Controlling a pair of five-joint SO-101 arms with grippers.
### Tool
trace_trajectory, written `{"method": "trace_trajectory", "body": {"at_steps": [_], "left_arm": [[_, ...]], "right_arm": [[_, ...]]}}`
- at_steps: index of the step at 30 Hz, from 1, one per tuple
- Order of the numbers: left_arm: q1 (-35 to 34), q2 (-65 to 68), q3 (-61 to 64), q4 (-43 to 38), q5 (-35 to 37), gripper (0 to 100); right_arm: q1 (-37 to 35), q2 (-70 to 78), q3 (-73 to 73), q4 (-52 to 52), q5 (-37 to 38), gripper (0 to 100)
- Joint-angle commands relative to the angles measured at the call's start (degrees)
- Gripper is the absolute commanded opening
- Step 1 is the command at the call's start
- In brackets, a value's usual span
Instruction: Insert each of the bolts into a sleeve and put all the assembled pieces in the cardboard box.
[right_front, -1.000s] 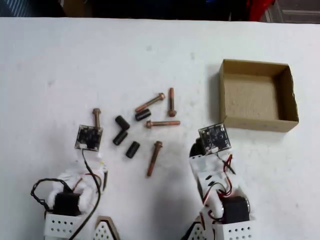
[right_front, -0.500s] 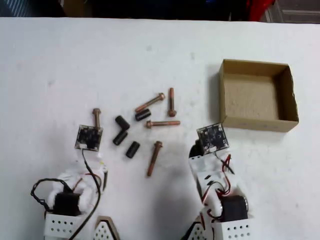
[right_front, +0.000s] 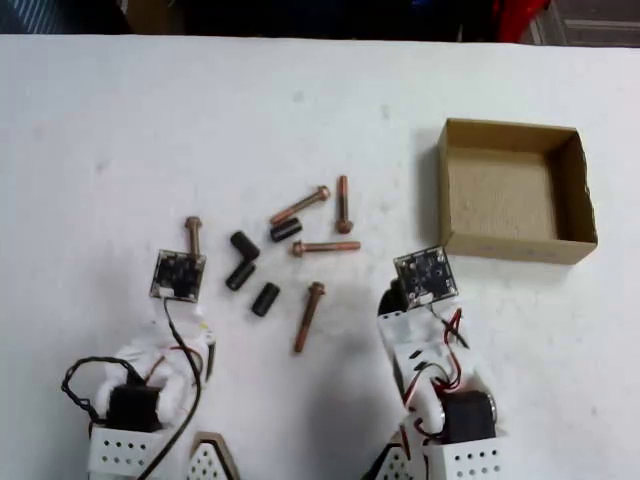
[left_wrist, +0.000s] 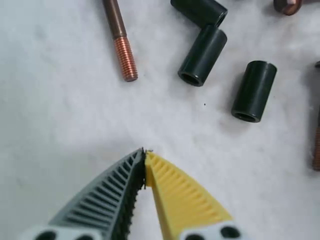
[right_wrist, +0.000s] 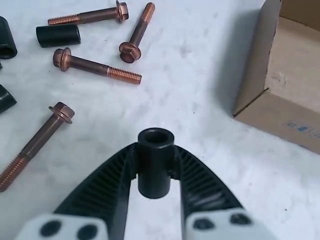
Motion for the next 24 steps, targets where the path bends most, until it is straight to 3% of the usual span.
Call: {"method": "trace_trajectory", "body": {"at_steps": [1,6,13,24], "left_arm": [[0.13,-0.22,0.09,-5.98,0.26,2],[0.04,-0.31,0.09,-13.01,-1.32,2],[-4.7,-0.31,-0.09,-17.14,-22.59,2],[-5.05,2.51,-14.77,-8.88,-22.77,2]], "right_arm": [[0.75,-0.4,-0.44,-1.45,0.44,1.7],[0.75,-0.4,-0.35,-1.27,0.44,1.7],[0.75,-0.4,-0.35,-1.27,0.44,1.7],[0.75,-0.4,-0.35,-1.27,0.44,1.7]]}}
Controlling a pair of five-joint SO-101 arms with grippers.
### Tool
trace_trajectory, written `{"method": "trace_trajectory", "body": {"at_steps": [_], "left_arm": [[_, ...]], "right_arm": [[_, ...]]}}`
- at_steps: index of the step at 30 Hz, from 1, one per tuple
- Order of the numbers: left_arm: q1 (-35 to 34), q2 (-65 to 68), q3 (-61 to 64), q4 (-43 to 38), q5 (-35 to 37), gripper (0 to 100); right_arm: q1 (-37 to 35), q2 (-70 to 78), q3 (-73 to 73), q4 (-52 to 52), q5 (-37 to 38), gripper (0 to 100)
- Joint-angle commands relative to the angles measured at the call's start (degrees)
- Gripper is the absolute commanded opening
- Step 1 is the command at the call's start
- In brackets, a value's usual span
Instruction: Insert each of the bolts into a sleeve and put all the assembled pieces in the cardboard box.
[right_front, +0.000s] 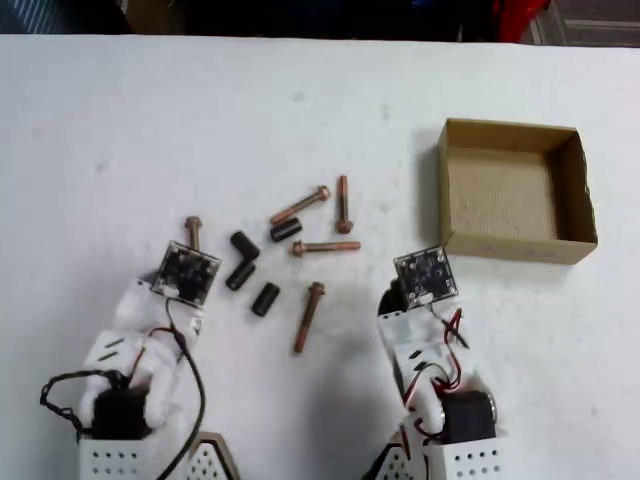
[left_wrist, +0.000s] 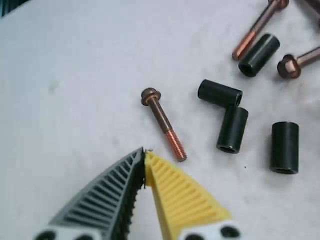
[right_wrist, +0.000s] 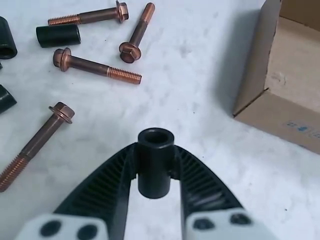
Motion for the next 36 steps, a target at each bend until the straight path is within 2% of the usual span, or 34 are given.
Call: {"method": "trace_trajectory", "body": {"at_steps": [1,11,15,23,31,33,36], "left_arm": [[-0.31,3.91,-7.65,2.29,-0.53,2],[-0.04,34.24,-26.81,1.58,-0.18,2],[-0.04,46.29,-31.12,-1.85,0.44,2],[-0.13,63.96,-36.13,-11.96,13.98,2],[-0.31,82.42,-47.38,-11.96,14.77,3],[-0.4,87.34,-50.37,-11.78,14.95,7],[-0.4,93.85,-53.89,-11.78,19.78,12]], "right_arm": [[0.75,-0.4,-0.35,-1.27,0.44,1.7],[0.75,-0.4,-0.35,-1.19,0.44,1.7],[0.66,-0.4,0.26,-1.45,0.44,1.7],[0.57,-0.4,0.44,-1.45,0.44,1.7],[0.57,-0.4,0.44,-1.45,0.44,1.7],[0.66,-0.4,0.44,-1.45,0.44,1.7],[0.66,-0.4,0.44,-1.45,0.44,1.7]]}}
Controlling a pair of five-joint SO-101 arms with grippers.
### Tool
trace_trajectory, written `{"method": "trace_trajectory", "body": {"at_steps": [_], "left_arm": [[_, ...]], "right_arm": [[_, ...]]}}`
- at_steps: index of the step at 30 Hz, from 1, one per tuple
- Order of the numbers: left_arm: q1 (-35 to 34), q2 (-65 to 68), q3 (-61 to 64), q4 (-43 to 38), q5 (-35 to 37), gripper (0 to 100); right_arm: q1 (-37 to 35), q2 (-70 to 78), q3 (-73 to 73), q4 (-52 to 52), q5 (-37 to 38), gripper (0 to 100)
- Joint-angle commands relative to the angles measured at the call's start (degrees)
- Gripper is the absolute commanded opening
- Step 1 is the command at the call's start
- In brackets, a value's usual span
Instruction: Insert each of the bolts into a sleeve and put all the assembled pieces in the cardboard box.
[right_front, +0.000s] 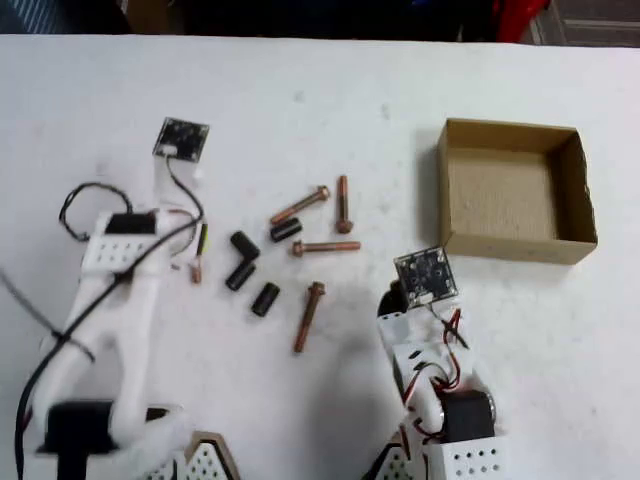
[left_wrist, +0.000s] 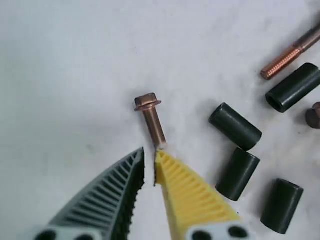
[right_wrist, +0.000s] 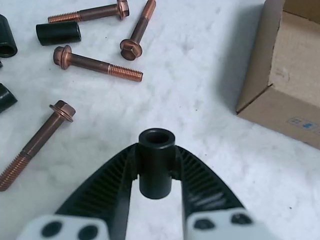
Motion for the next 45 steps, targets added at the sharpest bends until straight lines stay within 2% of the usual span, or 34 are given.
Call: {"method": "trace_trajectory", "body": {"at_steps": [1,6,17,22,29,38,45], "left_arm": [[-0.4,6.37,-6.51,-1.32,5.8,13],[-0.57,15.6,-12.66,-1.32,9.93,13],[-4.79,30.73,-23.21,-1.23,10.02,13],[-4.35,31.6,-24.97,0.7,9.93,11],[-4.0,32.48,-24.79,0.7,9.67,3],[-2.15,34.07,-24.79,0.79,9.58,2],[3.12,27.38,-25.32,9.93,9.49,2]], "right_arm": [[0.75,-0.4,-0.26,-1.45,0.44,1.7],[0.75,-0.4,-0.26,-1.45,0.44,1.7],[0.75,-0.4,-0.26,-1.45,0.44,1.7],[0.75,-0.4,-0.26,-1.45,0.44,1.7],[0.75,-0.4,-0.26,-1.45,0.44,1.7],[0.75,-0.4,-0.26,-1.45,0.44,1.7],[0.48,-0.4,-0.18,-1.45,0.44,1.7]]}}
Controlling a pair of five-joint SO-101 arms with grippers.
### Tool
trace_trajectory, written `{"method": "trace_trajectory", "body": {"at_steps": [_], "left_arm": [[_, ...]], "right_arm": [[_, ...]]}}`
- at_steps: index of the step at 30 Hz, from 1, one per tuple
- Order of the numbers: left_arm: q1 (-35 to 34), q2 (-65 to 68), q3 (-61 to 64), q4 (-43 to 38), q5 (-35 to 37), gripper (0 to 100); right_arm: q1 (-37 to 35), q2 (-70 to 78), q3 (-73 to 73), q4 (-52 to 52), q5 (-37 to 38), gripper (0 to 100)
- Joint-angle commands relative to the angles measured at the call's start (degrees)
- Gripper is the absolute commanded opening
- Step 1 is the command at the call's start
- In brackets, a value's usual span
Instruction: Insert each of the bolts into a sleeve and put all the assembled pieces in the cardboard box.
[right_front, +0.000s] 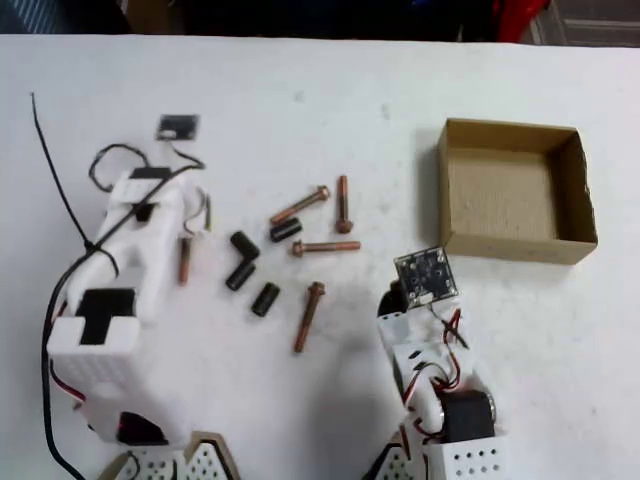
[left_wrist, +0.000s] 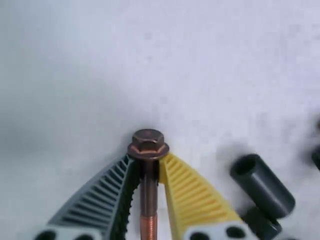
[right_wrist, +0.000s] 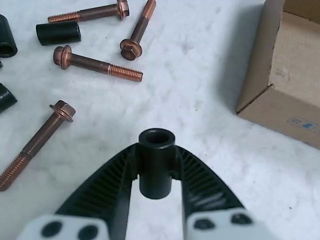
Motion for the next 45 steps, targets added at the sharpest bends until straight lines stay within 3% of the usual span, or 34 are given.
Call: {"method": "trace_trajectory", "body": {"at_steps": [1,15,23,28,35,40,45], "left_arm": [[4.26,-6.37,-1.49,5.45,0.18,2],[9.54,-31.25,-0.88,21.19,0.18,2],[9.63,-40.22,1.14,27.25,0.53,2],[10.51,-48.31,10.55,24.53,0.26,2],[10.51,-62.55,21.19,17.32,0.26,2],[10.51,-66.24,22.68,13.36,0.97,2],[13.76,-66.59,22.33,6.42,6.51,2]], "right_arm": [[0.48,-0.4,-0.18,-1.45,0.44,1.7],[-0.31,-0.4,4.04,-12.35,0.09,1.6],[-15.6,-0.4,4.04,-12.53,0.0,1.6],[-20.62,-0.4,4.22,-17.71,-0.18,1.6],[-20.88,-0.4,4.4,-23.43,-5.71,1.6],[-20.97,-0.4,4.66,-28.97,-6.15,1.6],[-20.97,-0.4,7.56,-37.67,-9.32,1.6]]}}
